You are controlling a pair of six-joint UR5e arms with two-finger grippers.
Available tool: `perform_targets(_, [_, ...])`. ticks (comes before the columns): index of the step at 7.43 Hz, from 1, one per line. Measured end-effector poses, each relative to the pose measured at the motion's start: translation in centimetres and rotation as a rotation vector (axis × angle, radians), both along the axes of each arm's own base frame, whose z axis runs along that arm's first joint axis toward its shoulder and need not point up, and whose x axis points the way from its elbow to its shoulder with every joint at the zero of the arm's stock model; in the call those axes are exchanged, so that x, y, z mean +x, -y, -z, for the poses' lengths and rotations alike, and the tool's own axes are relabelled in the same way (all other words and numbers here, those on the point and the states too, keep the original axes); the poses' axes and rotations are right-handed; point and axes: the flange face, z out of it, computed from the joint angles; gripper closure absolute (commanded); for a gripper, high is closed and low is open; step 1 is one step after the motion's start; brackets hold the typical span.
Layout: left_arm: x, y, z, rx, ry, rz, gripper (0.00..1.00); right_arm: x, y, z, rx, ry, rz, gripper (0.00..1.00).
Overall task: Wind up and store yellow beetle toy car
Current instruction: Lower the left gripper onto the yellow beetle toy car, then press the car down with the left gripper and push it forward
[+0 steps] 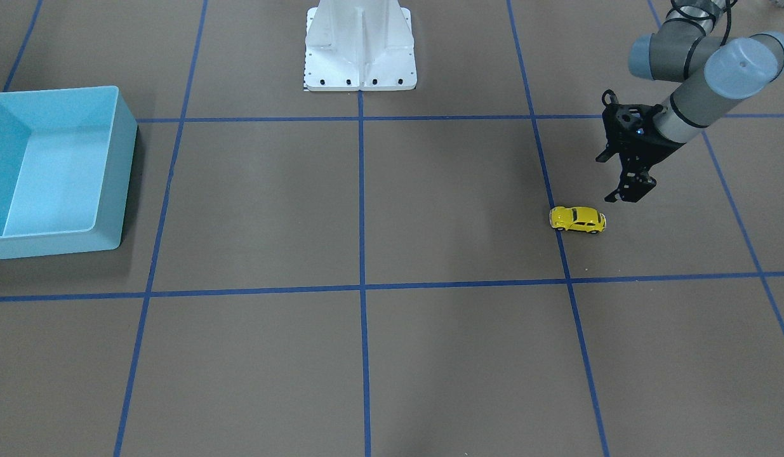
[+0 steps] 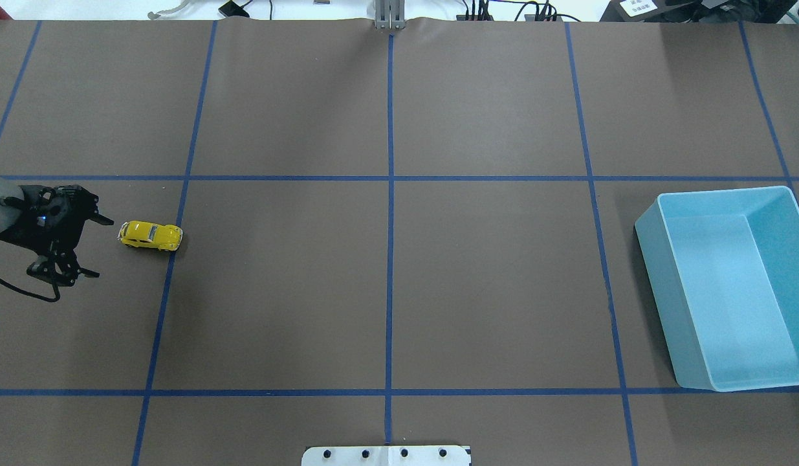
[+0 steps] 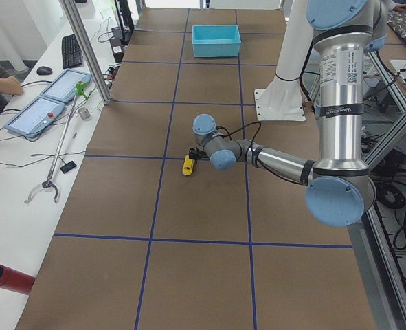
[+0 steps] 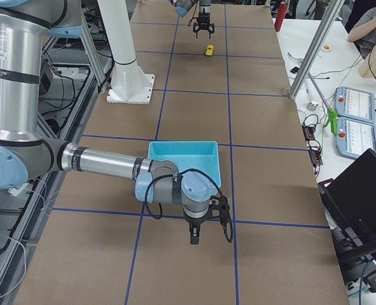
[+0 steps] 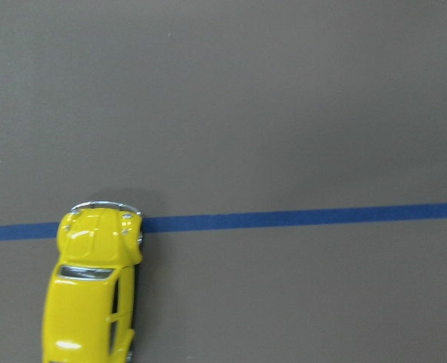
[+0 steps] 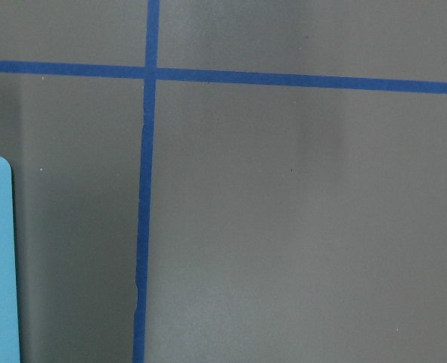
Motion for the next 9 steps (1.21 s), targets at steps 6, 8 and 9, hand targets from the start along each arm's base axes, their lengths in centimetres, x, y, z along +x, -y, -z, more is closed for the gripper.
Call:
perform_targets(6, [2.7,5.4,-0.2,-0.01,-0.045,-0.023,0.01,0.0,-0.1,-0.1,-0.001,-0.001,-0.001,0.0])
perform_targets(8, [3.3,5.5,-0.5,-0.004,-0.053,-0.033,0.02,0.1,-0.1,0.0,0.0,0.0,-0.002,0.0])
perform_targets(9, [3.5,5.4,-0.7,-0.006,-0.052,-0.036,0.02,0.2,-0.1,-0.1,-0.001,0.0,-0.003,0.0])
